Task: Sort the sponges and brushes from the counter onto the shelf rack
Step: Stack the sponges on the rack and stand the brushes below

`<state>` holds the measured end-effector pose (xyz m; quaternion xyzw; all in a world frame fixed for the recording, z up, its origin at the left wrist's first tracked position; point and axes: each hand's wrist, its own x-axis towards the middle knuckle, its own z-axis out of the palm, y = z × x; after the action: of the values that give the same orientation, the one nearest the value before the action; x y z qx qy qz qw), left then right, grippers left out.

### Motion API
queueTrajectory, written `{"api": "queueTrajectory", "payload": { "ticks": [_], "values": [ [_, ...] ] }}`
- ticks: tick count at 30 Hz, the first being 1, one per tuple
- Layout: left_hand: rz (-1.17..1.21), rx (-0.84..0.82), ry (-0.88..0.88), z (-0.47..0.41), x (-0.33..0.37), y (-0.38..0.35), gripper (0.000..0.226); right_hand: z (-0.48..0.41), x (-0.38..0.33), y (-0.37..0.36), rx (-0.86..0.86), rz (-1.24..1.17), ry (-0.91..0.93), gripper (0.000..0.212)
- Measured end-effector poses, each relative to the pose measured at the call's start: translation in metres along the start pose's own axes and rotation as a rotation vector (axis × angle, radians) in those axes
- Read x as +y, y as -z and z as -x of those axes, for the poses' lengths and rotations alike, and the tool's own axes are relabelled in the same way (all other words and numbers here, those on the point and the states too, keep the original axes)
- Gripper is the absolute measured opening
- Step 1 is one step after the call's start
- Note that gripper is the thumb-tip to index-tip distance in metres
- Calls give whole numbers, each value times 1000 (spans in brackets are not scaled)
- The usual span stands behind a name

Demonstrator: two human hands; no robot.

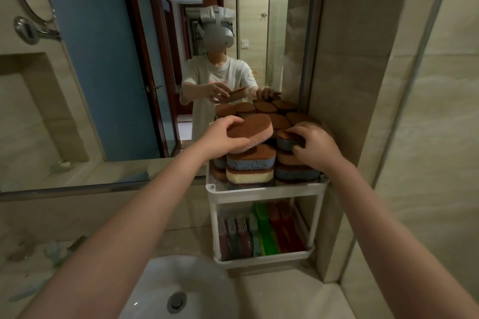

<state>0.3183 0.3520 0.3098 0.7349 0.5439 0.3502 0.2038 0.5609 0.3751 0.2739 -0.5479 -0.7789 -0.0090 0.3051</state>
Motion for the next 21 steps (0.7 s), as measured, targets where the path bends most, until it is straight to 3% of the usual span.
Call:
{"api": "queueTrajectory", "payload": {
  "ticks": [9, 21],
  "values": [
    [-320, -216, -70, -15, 11, -2, 55, 5, -13, -28, 316, 113, -78, 34],
    [-549, -247, -31, -23, 1, -7, 54, 6, -19, -34, 376, 186, -99, 27]
  ]
}}
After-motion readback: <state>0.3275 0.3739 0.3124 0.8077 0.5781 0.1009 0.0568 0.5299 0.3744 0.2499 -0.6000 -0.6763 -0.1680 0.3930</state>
